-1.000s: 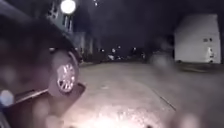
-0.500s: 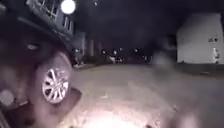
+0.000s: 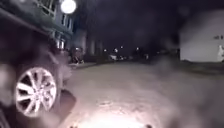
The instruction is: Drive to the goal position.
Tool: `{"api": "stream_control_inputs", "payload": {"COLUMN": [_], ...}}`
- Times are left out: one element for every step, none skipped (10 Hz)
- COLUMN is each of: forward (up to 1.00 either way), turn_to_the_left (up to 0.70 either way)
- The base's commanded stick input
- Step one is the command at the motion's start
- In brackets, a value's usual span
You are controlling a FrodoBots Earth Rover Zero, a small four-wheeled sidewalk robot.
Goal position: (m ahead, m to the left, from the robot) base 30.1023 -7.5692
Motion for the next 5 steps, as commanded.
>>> {"api": "stream_control_inputs", "payload": {"forward": [0.70,0.70,0.70,0.70,0.70], "turn_to_the_left": [0.00,0.00,0.00,0.00,0.00]}}
